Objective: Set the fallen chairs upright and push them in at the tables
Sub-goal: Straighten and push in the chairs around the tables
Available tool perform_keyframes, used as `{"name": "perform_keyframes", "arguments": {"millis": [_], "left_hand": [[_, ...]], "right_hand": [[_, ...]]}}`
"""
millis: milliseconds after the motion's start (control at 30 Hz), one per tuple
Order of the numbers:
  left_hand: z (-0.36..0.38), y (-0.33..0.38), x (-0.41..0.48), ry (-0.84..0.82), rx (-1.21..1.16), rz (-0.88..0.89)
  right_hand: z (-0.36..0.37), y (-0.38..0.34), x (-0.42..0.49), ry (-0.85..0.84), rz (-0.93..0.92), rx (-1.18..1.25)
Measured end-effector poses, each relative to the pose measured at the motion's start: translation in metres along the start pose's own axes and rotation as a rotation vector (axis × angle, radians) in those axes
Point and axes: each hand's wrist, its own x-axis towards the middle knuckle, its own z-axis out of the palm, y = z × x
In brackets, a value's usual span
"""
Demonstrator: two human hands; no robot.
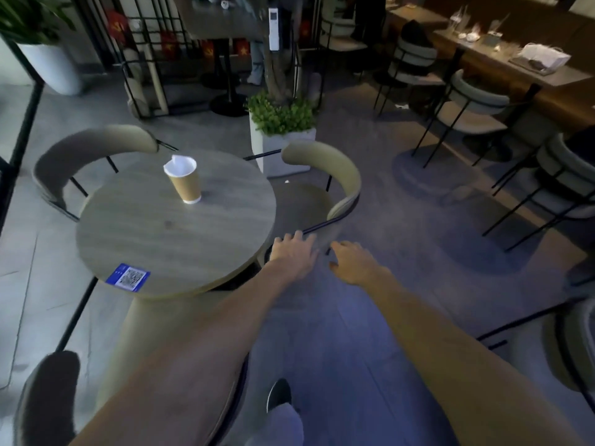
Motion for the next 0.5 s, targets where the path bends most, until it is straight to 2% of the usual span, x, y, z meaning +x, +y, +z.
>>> {"name": "perform_keyframes", "arguments": {"millis": [200, 500], "left_hand": [[-0.028, 0.012, 0.105, 0.011, 0.002, -0.038], [-0.028, 0.036, 0.255, -0.012, -0.043, -0.235]], "right_hand": [[-0.055, 0.039, 0.088, 0.034, -0.071, -0.042], [-0.104, 0.142, 0.242, -0.059, -0.213, -0.129]]}}
